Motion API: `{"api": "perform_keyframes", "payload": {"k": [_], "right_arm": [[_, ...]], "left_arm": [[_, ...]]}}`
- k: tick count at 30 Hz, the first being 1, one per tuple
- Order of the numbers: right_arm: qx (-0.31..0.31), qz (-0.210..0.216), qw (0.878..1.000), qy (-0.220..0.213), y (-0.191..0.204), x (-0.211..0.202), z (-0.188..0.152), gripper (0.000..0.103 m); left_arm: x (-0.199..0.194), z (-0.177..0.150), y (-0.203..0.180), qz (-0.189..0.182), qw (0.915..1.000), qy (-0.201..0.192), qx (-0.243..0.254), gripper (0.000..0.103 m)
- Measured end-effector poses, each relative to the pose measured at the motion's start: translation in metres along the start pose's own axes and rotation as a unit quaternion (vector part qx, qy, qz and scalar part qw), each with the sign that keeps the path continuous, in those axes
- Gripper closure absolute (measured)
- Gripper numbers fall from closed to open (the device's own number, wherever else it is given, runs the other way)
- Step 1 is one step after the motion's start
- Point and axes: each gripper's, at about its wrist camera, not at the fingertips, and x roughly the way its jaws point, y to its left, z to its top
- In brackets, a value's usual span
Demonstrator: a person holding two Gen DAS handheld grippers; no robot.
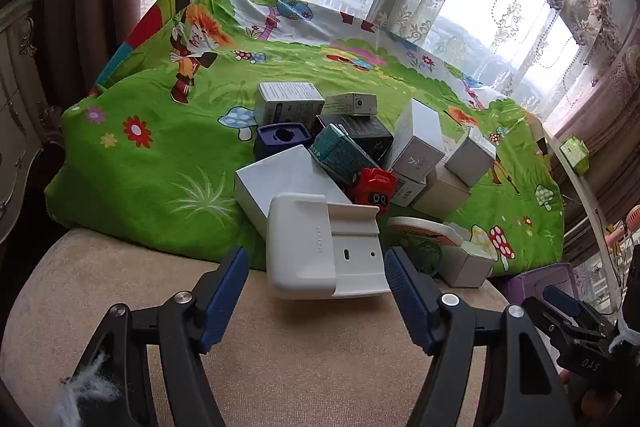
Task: Organize rigid objects
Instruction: 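Grasp the white plastic tray with the left gripper while the right grasps a white cube box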
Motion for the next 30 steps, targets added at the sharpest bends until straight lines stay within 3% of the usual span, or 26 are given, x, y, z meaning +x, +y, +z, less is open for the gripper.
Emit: {"api": "perform_keyframes", "payload": {"k": [9,14,18,22,26,30], "right_arm": [[-0.045,0.001,0.999,0.022,0.034,0.031,0.019,0.005],[-0.066,-0.012,0.997,0.031,0.047,0.047,0.027,0.005],[-0.067,-0.024,0.997,0.040,0.049,0.058,0.031,0.006],[-0.065,-0.028,0.996,0.049,0.049,0.065,0.033,0.017],[-0.056,-0.022,0.996,0.063,0.045,0.072,0.030,0.049],[-0.050,-0.018,0.997,0.060,0.042,0.070,0.027,0.054]], "left_arm": [[0.020,0.007,-0.001,0.024,0.9993,0.027,0.009,0.048],[0.027,0.006,0.001,0.024,0.9990,0.037,0.008,0.063],[0.027,0.005,0.001,0.022,0.9991,0.035,0.007,0.063],[0.025,0.004,0.002,0.017,0.9994,0.030,0.001,0.063],[0.021,0.001,0.005,0.009,0.9996,0.025,-0.009,0.064],[0.016,-0.002,0.004,0.002,0.9997,0.020,-0.013,0.064]]}}
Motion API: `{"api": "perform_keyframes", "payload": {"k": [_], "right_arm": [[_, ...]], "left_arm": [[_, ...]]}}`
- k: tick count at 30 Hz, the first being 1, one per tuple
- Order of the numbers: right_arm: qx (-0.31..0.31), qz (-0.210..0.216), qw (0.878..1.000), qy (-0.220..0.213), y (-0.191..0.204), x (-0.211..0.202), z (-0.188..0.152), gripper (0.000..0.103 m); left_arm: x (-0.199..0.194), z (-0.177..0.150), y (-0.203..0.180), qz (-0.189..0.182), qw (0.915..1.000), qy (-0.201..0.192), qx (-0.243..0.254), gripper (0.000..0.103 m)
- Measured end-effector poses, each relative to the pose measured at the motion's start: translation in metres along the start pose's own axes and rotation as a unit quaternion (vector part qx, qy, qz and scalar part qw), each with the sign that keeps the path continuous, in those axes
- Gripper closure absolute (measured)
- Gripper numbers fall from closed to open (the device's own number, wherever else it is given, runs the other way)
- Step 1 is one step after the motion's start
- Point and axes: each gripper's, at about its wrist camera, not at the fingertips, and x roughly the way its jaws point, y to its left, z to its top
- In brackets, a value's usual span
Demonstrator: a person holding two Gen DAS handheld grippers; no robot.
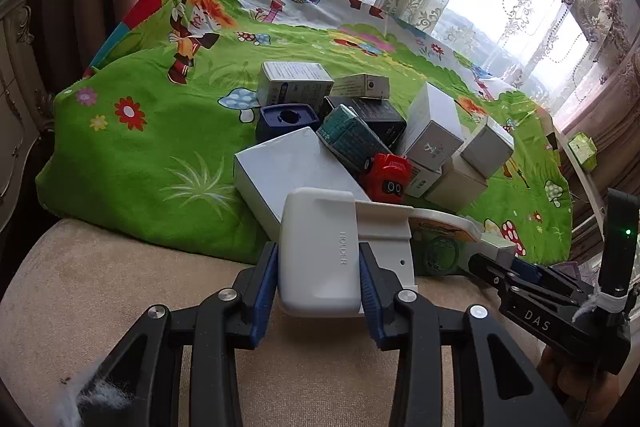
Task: Organize rigid objects
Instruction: 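Grasp the white plastic tray with the left gripper while the right grasps a white cube box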
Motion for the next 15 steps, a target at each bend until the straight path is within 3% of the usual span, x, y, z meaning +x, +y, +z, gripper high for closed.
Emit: {"api": "perform_keyframes", "payload": {"k": [8,15], "right_arm": [[0.011,0.011,0.999,-0.030,-0.007,-0.020,-0.010,0.054],[0.028,0.004,0.998,-0.060,-0.023,-0.050,-0.025,0.054]], "left_arm": [[-0.019,-0.009,-0.019,-0.027,0.9994,-0.016,0.013,0.064],[-0.033,-0.015,-0.060,-0.073,0.9947,-0.022,0.068,0.064]]}}
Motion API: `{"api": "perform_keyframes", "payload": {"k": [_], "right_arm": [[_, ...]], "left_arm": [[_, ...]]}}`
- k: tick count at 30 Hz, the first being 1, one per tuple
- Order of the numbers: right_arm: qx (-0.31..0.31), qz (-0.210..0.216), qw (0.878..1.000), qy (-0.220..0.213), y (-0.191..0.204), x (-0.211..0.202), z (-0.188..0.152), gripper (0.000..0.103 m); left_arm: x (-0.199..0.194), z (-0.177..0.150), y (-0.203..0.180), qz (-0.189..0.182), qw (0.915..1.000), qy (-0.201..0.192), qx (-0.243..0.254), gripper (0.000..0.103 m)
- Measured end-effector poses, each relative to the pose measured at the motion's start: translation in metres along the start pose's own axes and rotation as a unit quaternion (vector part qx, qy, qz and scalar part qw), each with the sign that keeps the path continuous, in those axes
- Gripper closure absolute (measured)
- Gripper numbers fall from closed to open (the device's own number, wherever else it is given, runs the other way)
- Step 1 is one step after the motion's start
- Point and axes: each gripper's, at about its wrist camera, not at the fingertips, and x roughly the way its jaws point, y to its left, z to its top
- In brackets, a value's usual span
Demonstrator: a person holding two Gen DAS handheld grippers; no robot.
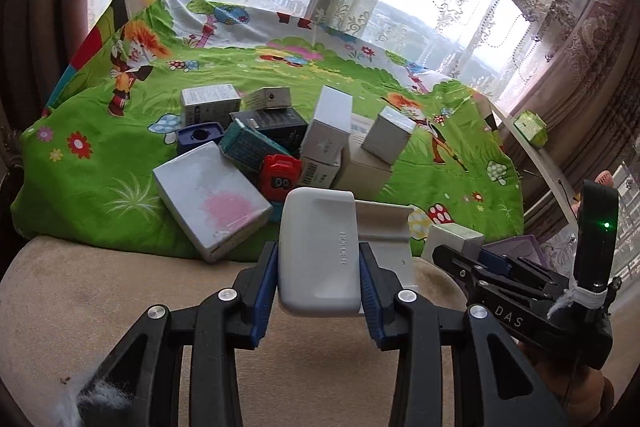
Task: Organize rigid objects
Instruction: 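Carry the tray and cube box over the purple box and open both grippers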
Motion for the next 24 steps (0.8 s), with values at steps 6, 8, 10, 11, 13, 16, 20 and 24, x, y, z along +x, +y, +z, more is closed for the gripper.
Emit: {"api": "perform_keyframes", "payload": {"k": [6,8,10,11,13,16,20,24], "right_arm": [[0.017,-0.013,1.000,-0.002,-0.026,-0.022,-0.015,0.054],[0.022,-0.016,1.000,-0.006,-0.035,-0.029,-0.019,0.054],[0.027,-0.025,0.999,-0.011,-0.044,-0.036,-0.023,0.054],[0.032,-0.029,0.999,-0.013,-0.050,-0.040,-0.025,0.054],[0.041,-0.038,0.998,-0.016,-0.061,-0.046,-0.029,0.054],[0.055,-0.052,0.997,-0.020,-0.080,-0.054,-0.034,0.054],[0.076,-0.074,0.994,-0.027,-0.107,-0.066,-0.040,0.054],[0.095,-0.098,0.990,-0.034,-0.131,-0.077,-0.046,0.054]], "left_arm": [[0.002,0.000,-0.039,-0.026,0.9982,0.011,0.052,0.064],[0.003,0.002,-0.056,-0.034,0.9962,0.014,0.079,0.064],[0.005,0.002,-0.072,-0.040,0.9937,0.017,0.103,0.064],[0.007,0.003,-0.080,-0.047,0.9923,0.021,0.112,0.064],[0.011,0.002,-0.097,-0.059,0.9893,0.028,0.131,0.064],[0.018,-0.001,-0.120,-0.072,0.9838,0.035,0.160,0.064],[0.027,-0.005,-0.149,-0.088,0.9756,0.046,0.196,0.064],[0.037,-0.011,-0.170,-0.097,0.9690,0.060,0.219,0.064]]}}
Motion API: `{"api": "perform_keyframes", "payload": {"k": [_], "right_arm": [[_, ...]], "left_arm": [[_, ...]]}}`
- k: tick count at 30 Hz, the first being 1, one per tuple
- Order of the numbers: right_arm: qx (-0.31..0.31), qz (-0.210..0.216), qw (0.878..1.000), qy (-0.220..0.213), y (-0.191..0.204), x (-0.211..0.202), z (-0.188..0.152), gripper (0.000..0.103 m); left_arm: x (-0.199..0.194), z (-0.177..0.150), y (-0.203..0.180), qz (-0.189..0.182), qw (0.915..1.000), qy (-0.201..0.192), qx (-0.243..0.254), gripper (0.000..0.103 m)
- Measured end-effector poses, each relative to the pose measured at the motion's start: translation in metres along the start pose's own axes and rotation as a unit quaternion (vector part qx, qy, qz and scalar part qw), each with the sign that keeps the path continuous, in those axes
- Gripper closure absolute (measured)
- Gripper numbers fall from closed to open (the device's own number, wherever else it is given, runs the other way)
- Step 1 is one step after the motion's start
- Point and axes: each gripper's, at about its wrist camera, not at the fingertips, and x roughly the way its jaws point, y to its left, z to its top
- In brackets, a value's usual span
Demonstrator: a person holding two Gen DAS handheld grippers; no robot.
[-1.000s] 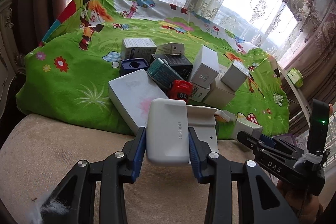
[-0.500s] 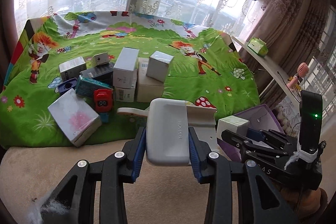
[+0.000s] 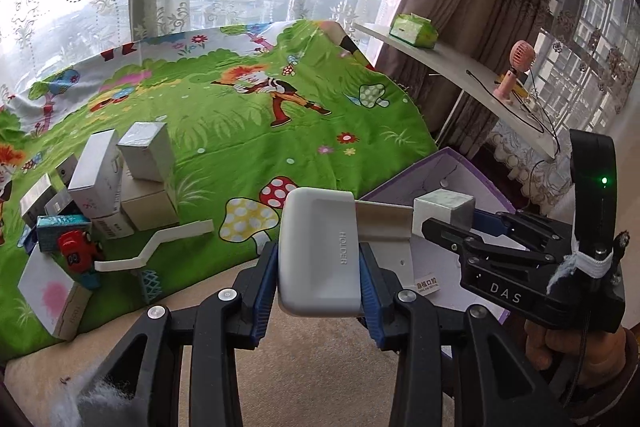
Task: Organize rigid objects
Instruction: 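Carry the tray and cube box over the purple box and open both grippers, then move both grippers back toward the boxes on the bed cover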
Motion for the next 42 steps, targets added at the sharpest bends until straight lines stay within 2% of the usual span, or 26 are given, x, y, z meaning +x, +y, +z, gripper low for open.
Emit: {"api": "perform_keyframes", "payload": {"k": [5,16,18,22,25,29,30,32,33,42], "right_arm": [[0.009,-0.029,1.000,-0.009,-0.022,-0.005,0.000,0.054],[0.027,-0.057,0.998,-0.013,-0.043,-0.009,-0.002,0.054],[0.031,-0.060,0.998,-0.015,-0.044,-0.010,-0.002,0.054],[0.035,-0.061,0.997,-0.014,-0.048,-0.011,-0.002,0.054],[0.028,-0.074,0.997,-0.014,-0.047,-0.011,-0.002,0.053],[0.026,-0.067,0.997,-0.009,-0.042,-0.007,-0.002,0.051],[0.025,-0.066,0.997,-0.009,-0.041,-0.006,-0.003,0.049],[0.029,-0.059,0.998,-0.008,-0.040,-0.005,-0.003,0.038],[0.033,-0.054,0.998,-0.010,-0.041,-0.006,-0.003,0.037],[0.033,-0.032,0.999,-0.011,-0.037,-0.008,-0.005,0.036]], "left_arm": [[0.015,0.002,-0.022,-0.015,0.9993,0.014,0.032,0.064],[0.038,0.010,-0.056,-0.039,0.9958,0.022,0.080,0.063],[0.041,0.011,-0.060,-0.049,0.9952,0.023,0.082,0.060],[0.040,0.010,-0.065,-0.060,0.9944,0.016,0.086,0.044],[0.037,0.009,-0.060,-0.055,0.9955,0.013,0.076,0.042],[0.033,0.006,-0.049,-0.051,0.9970,0.006,0.058,0.042],[0.032,0.006,-0.046,-0.049,0.9973,0.004,0.055,0.042],[0.028,0.003,-0.040,-0.046,0.9979,-0.001,0.046,0.042],[0.025,0.002,-0.036,-0.045,0.9981,-0.004,0.041,0.042],[0.002,-0.008,0.001,-0.031,0.9991,-0.027,-0.011,0.042]]}}
